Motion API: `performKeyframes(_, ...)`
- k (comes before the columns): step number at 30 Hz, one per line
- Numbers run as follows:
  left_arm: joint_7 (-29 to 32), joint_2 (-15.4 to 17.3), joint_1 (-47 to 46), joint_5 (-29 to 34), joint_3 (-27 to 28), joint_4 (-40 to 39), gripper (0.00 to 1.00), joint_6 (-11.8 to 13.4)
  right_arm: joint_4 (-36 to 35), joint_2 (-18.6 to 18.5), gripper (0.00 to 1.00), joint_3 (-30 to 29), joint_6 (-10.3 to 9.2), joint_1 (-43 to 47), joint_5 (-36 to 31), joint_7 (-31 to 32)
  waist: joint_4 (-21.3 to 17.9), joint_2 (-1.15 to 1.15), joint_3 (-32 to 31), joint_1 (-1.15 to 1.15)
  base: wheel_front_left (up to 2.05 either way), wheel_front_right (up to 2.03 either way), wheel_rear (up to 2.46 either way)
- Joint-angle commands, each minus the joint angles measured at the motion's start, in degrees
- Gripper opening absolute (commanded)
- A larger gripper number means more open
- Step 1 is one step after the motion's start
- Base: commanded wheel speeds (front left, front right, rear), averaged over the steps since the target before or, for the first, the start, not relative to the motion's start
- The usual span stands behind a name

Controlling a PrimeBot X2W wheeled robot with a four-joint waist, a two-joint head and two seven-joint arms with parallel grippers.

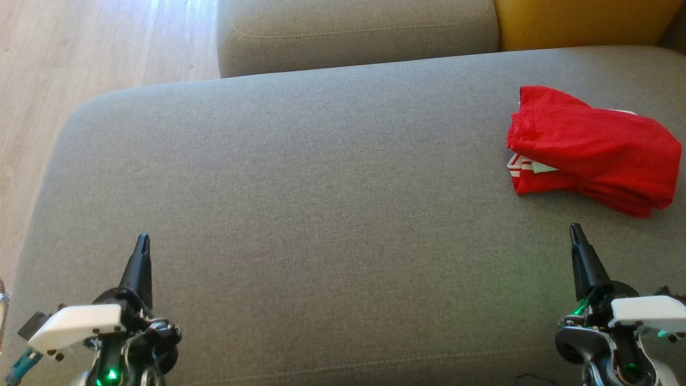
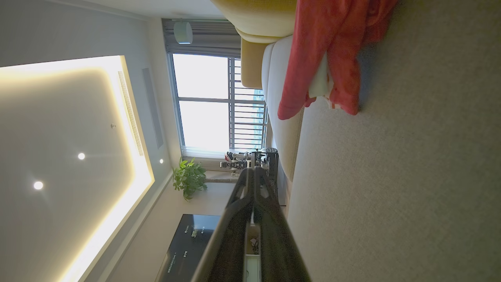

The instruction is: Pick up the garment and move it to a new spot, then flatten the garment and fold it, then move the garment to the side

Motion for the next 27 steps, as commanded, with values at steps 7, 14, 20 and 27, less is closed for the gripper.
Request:
performKeyframes(7,0.5,0.5,-3.1,0.3,2.3,-1.5,0.0,-0.4,-2.2,-0.2,0.0,1.0,-0.01,-3.2,0.3,0.3,0.0,0.0,0.0,0.0,0.0,0.0,0.0)
performKeyframes(14,0.6,0.5,-3.1,0.4,2.4,-1.5,0.0,-0.4,-2.2,-0.2,0.0,1.0,-0.01,-3.2,0.3,0.3,0.0,0.0,0.0,0.0,0.0,0.0,0.0)
performKeyframes(20,0.7,0.4,-3.1,0.4,2.5,-1.5,0.0,-0.4,-2.2,-0.2,0.0,1.0,-0.01,-3.2,0.3,0.3,0.0,0.0,0.0,0.0,0.0,0.0,0.0)
performKeyframes(27,0.8,0.3,-3.1,0.5,2.6,-1.5,0.0,-0.4,-2.2,-0.2,0.0,1.0,-0.01,-3.2,0.3,0.3,0.0,0.0,0.0,0.0,0.0,0.0,0.0)
